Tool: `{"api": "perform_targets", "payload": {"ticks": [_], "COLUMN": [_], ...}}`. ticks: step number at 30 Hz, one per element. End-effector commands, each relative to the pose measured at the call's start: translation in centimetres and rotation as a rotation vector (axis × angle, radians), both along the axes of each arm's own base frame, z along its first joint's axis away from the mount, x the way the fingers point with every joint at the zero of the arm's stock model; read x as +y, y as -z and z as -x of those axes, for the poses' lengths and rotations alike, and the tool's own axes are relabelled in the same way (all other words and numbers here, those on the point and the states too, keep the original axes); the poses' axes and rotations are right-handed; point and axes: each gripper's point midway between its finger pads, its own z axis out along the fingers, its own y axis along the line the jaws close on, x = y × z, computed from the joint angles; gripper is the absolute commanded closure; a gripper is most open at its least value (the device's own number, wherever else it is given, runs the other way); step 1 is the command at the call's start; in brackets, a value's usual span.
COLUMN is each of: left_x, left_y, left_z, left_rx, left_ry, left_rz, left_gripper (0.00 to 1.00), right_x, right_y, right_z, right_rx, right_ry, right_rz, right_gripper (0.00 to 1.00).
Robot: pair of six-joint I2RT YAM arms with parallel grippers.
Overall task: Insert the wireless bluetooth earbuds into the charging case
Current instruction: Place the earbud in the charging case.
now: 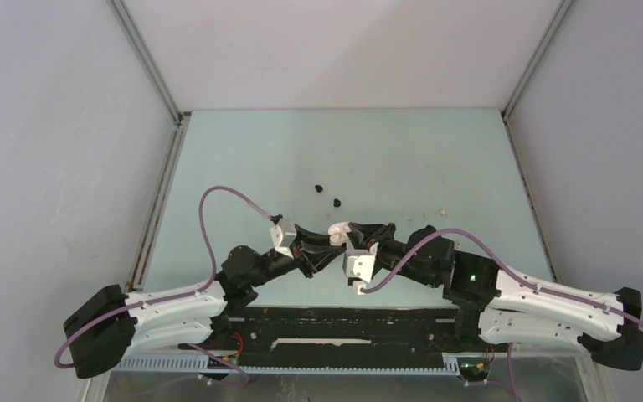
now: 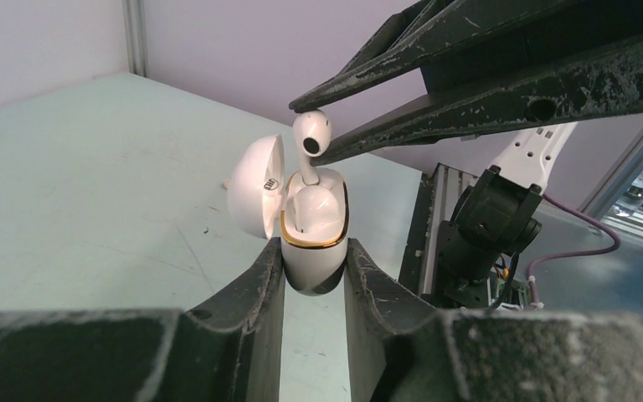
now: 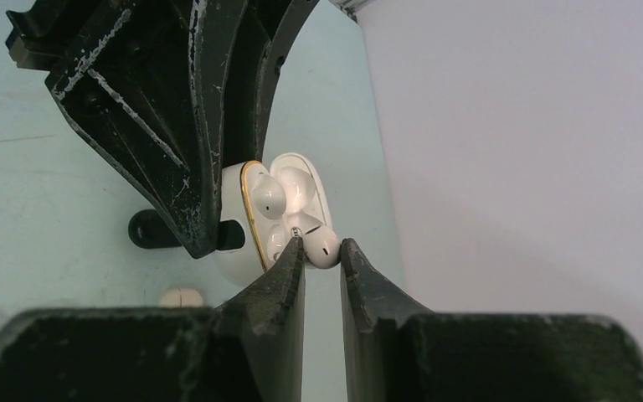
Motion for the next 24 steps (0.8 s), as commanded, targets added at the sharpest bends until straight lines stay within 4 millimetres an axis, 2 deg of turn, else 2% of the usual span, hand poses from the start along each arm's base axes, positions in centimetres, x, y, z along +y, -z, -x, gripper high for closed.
{"api": "perform_targets", "payload": {"ticks": [1,7,14,19,24], "left_x": [0.2,0.5,0.8,1.2,1.2], "left_y": [-2.2,-2.2,-2.0,-1.9,-1.6], "left_z": [0.1,-0.4,-0.6,-0.5,-0.5], "left_rx": [-0.063,-0.056,-0.062,-0.090,-0.102], "left_ry": [-0.009,-0.042,-0.062,-0.074,-0.077], "left_rz": [0.061,0.066,0.071,0.090,0.088], "left_gripper": [1.00,1.00,1.00,1.00,1.00], "right_x": [0.2,0.3,0.5,0.5,0.6], "right_y": [0.8,0.9,-0.8,-1.7,-1.4], "right_z": [-0.5,-0.9,-1.2,-1.1,-1.0], "right_rx": [-0.017,-0.068,-0.084,-0.034,-0.021], "right_ry": [0.033,0.062,0.087,0.101,0.094], "right_rz": [0.040,0.075,0.004,-0.039,-0.027], "right_gripper": [1.00,1.00,1.00,1.00,1.00]}}
